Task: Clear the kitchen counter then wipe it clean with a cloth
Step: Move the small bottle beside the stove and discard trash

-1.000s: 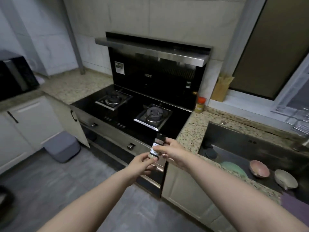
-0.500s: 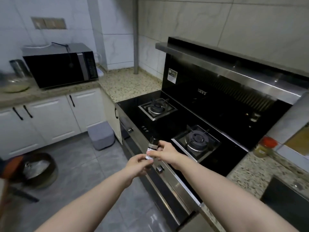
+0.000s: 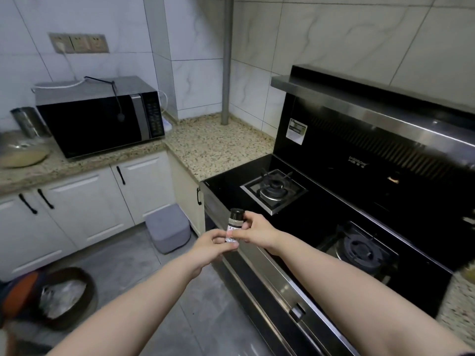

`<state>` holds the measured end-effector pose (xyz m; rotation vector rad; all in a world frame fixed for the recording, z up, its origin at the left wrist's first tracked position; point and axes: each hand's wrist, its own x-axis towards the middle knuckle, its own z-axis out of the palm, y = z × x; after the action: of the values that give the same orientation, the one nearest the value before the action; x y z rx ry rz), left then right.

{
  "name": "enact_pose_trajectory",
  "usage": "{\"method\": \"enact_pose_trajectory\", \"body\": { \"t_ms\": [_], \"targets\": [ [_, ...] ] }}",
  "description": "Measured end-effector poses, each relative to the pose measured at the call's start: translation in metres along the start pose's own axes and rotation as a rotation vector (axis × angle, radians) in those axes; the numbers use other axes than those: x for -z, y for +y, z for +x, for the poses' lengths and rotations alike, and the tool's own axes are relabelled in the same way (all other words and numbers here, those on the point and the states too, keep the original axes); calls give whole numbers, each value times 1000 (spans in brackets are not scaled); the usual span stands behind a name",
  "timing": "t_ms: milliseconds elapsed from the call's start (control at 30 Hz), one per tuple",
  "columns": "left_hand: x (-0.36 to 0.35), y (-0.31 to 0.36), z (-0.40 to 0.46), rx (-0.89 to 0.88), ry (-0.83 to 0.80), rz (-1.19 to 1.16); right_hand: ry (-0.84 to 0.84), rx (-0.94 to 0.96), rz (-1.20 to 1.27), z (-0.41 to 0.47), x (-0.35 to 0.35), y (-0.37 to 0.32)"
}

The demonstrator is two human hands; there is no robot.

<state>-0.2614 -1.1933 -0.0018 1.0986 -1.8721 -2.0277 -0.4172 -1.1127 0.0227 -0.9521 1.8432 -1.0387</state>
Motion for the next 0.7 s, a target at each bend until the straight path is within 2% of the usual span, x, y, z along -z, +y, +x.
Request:
{"method": "enact_pose_trajectory", "body": {
  "t_ms": [367, 533, 700],
  "targets": [
    [64, 36, 125, 2, 62, -81, 56, -30, 160, 138, 3, -29],
    [95, 60, 223, -46, 134, 35, 53, -9, 218, 233, 21, -39],
    [119, 105, 316, -59, 127, 84, 61, -64, 359, 324, 54, -57]
  ]
}}
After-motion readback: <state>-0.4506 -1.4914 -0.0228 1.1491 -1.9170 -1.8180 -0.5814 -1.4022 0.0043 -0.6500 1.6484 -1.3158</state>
